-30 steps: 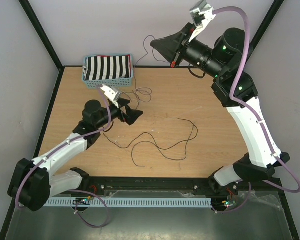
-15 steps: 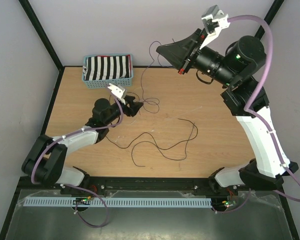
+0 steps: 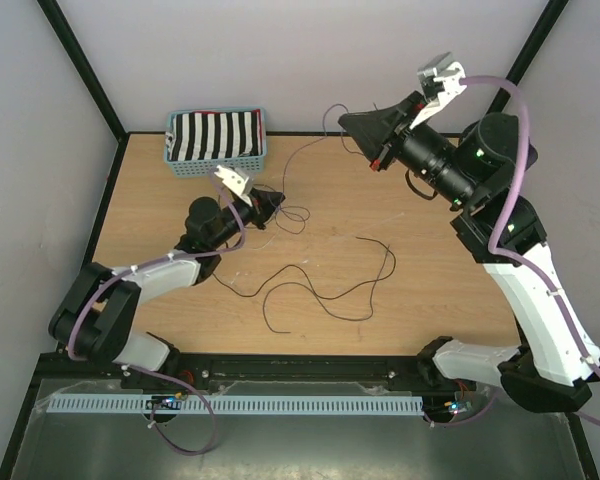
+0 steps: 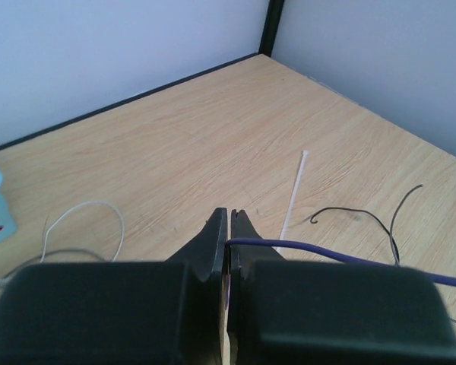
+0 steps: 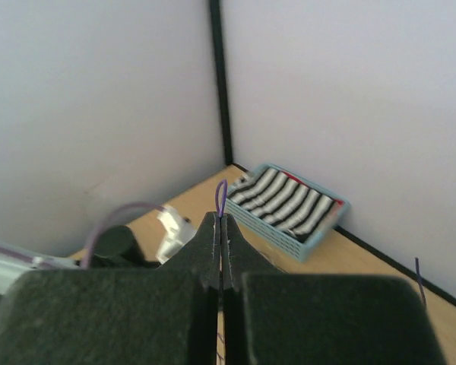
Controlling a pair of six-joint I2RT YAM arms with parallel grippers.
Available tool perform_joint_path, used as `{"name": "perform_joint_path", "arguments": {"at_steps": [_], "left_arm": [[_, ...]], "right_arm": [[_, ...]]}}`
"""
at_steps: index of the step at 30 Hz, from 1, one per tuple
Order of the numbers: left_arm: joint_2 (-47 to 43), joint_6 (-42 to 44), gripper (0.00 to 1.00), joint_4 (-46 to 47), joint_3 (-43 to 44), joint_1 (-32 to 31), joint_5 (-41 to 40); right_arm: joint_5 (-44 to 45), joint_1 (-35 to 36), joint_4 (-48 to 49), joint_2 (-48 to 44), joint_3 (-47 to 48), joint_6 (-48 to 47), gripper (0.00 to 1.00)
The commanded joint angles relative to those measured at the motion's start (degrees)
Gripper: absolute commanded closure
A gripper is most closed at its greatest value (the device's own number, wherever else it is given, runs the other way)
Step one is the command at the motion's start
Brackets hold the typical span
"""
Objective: Zip-tie the wires
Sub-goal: Straighten the cable at the center of the board.
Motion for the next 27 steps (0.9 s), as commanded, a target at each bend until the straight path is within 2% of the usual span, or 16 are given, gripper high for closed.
{"name": "perform_joint_path", "arguments": {"at_steps": [1,4,9,14,16,19,23,27], "left_arm": [[-5.13,-5.36,1.0,-6.47,-1.96,4.24,-0.53],[-8.97,-8.74,1.0,-18.07,-1.4,8.54,0.2],[-18.57,-13.34,1.0,-31.82,-3.34,16.12,-0.5],[-26.82,-18.31,1.0,-54.93,-1.27,23.41,-6.47],[-28.23,-20.98,1.0,-63.51,0.07,27.26,-7.63],[-29.36,-22.37,1.0,-70.2,0.26,33.98,-5.25],[-30.74,-24.47,1.0,-71.45,-1.96,40.73,-1.43],[-30.55,-24.02,1.0,-71.38,-2.42,41.83,1.71]], "right_arm": [[15.6,-0.08,0.33,-4.39,-6.02,-3.74,1.0],[24.4,-0.06,-1.84,-6.24,-10.21,-4.55,1.0],[41.5,-0.06,-5.18,-8.52,-17.09,-7.46,1.0],[57.55,-2.34,-6.85,-9.27,-23.05,-11.48,1.0],[59.31,-5.73,-7.78,-9.16,-24.73,-11.53,1.0],[61.06,-11.1,-9.05,-9.2,-27.59,-11.14,1.0],[62.14,-19.11,-11.31,-8.35,-30.24,-10.69,1.0],[60.36,-25.99,-12.21,-8.62,-33.8,-10.49,1.0]]}}
